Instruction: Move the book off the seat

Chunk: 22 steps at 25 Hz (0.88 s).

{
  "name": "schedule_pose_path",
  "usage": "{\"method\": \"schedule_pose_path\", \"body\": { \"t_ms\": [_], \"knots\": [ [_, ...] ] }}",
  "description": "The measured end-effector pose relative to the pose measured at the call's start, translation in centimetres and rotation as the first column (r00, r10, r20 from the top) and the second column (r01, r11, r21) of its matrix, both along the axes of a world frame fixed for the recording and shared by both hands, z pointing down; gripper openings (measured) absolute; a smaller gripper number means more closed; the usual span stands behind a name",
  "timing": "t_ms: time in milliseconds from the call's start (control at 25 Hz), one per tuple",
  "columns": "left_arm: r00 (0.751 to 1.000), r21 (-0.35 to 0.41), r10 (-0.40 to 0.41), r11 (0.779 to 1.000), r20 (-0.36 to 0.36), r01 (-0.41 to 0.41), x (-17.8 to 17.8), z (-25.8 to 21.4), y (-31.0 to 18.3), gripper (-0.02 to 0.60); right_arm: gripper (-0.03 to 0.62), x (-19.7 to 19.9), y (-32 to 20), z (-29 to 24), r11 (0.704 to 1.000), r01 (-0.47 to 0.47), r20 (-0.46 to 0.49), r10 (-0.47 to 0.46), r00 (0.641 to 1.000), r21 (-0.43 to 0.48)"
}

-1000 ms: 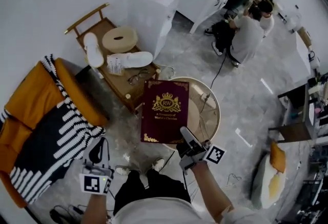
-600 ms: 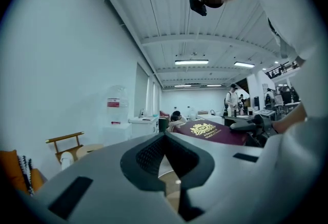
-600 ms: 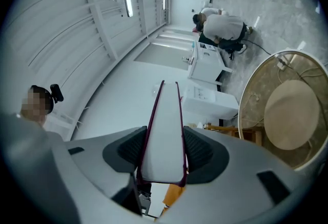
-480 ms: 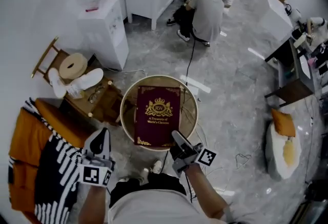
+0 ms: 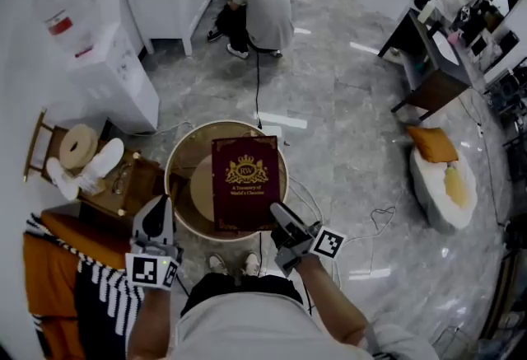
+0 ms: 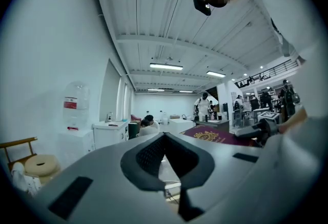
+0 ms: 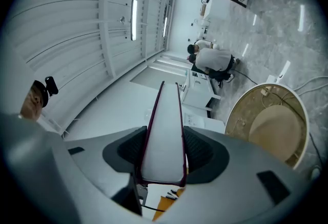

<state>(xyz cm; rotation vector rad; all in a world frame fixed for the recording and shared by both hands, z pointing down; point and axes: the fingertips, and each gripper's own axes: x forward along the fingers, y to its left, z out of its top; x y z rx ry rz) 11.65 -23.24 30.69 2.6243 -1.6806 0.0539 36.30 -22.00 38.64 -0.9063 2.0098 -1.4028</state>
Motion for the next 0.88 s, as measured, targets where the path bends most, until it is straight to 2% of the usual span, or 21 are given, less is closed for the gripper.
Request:
{"method": "schedule_pose_path", "body": {
  "t_ms": [160,320,640,880],
  "knots": [
    [0.996,0.013,0.093,0.996,-0.01,-0.093,1.2,-0.2,0.0,0.017,0.236,1.0,1.8,-0.5,0.996,-0.089,0.016,0.089,0.996,-0.025],
    [0.991,-0.006,0.135,0.991,-0.016,-0.136,0.7,0.4,0.3,0.017,0.236,1.0,2.8,0.0,0.989,-0.142,-0.017,0.141,0.99,-0.039],
    [0.988,-0.065,0.152,0.986,-0.032,-0.154,-0.9,4.2,1.8,0.017,0.236,0.1,2.6,3.6,0.984,-0.162,-0.063,0.158,0.985,-0.075],
    [0.993,-0.136,0.115,0.984,-0.036,-0.119,-2.0,7.6,3.5,0.017,0.236,-0.4,2.0,8.4,0.977,-0.159,-0.083,0.148,0.985,-0.141]
  ]
}}
